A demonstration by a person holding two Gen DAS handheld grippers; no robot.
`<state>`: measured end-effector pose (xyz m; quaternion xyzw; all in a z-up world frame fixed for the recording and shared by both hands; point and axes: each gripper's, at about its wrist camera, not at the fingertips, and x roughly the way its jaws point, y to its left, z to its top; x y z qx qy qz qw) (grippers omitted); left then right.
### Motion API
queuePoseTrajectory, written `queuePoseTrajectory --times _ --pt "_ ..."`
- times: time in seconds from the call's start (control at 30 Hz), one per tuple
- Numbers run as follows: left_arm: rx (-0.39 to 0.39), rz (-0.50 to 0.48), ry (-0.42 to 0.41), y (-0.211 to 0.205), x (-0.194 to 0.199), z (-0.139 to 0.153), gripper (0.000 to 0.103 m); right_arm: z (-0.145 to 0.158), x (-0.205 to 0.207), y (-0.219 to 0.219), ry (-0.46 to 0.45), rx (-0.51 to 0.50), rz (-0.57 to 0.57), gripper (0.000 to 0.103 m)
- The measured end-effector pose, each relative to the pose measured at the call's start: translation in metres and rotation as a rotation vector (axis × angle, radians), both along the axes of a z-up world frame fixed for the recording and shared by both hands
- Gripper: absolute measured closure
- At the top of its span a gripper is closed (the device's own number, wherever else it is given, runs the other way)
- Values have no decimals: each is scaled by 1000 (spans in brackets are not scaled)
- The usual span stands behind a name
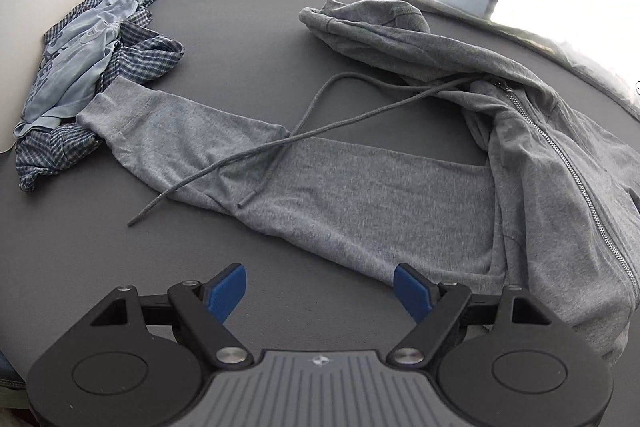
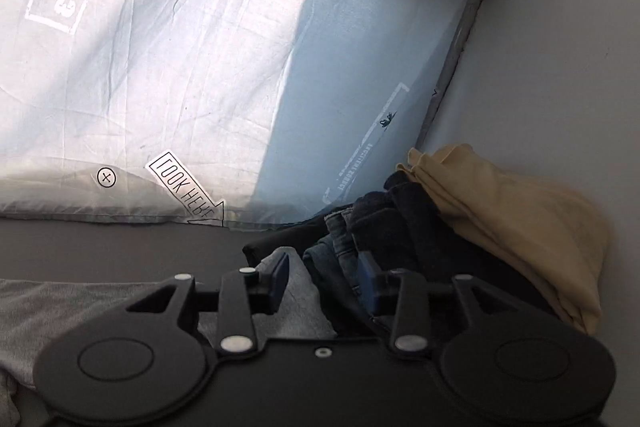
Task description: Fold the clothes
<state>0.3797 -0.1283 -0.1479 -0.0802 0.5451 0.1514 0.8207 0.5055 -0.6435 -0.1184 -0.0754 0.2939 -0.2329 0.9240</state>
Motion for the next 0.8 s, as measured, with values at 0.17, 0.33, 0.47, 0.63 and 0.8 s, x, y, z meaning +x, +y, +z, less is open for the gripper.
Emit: queuePoseTrajectory --times 0.17,0.33,0.47,0.63,0.8 --pt "-63 -36 52 -7 15 -18 18 -58 -40 60 123 297 142 64" --pt "-112 -80 94 -20 19 -33 18 -116 -55 123 236 467 292 64" --pt "-130 -103 111 -25 21 -39 18 -131 -59 159 305 441 367 61" --pt "-128 -101 99 -23 18 -35 18 -132 -56 174 346 426 392 73" --pt "-123 -98 41 -19 -2 -16 18 -113 -76 174 273 508 395 100"
